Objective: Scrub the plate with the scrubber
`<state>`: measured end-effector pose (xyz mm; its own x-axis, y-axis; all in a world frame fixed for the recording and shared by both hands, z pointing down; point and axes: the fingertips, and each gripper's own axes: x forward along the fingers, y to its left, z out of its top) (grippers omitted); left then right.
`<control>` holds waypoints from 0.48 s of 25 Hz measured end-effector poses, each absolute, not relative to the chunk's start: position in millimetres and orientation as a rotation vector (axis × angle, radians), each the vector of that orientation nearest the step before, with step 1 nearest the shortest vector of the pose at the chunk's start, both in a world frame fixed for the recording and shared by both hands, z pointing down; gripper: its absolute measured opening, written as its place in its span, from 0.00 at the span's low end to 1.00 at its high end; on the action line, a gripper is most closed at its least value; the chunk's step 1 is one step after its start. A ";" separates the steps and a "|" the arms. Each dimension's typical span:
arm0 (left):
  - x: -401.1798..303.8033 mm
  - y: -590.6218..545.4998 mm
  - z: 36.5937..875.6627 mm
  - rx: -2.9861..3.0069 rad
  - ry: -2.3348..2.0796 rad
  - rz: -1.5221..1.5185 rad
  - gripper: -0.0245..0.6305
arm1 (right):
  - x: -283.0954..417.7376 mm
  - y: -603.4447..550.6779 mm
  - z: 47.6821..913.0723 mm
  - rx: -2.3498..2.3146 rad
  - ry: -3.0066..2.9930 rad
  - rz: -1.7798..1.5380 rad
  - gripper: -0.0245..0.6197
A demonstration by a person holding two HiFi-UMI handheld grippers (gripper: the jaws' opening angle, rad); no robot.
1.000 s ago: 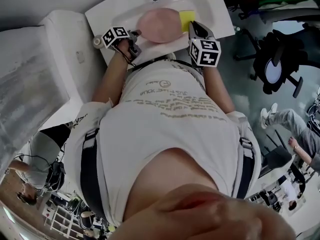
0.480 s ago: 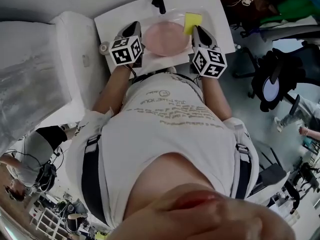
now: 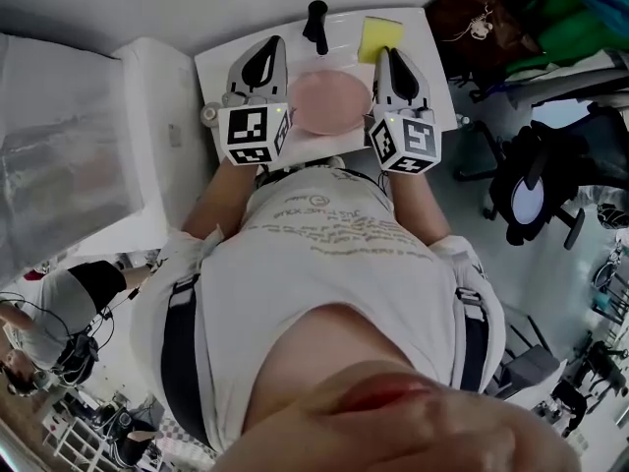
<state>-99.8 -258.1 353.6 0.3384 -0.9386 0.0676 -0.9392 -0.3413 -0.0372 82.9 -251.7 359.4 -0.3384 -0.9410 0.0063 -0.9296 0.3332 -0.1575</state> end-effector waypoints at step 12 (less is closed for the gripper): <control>-103.8 -257.4 375.2 2.484 -1.765 0.235 0.07 | 65.4 -260.1 364.2 -1.772 2.522 -0.218 0.10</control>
<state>-103.8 -257.4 375.2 0.3223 -0.9306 0.1736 -0.9436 -0.3305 -0.0197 65.4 -260.1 364.2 -0.3415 -0.9391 0.0386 -0.9318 0.3329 -0.1447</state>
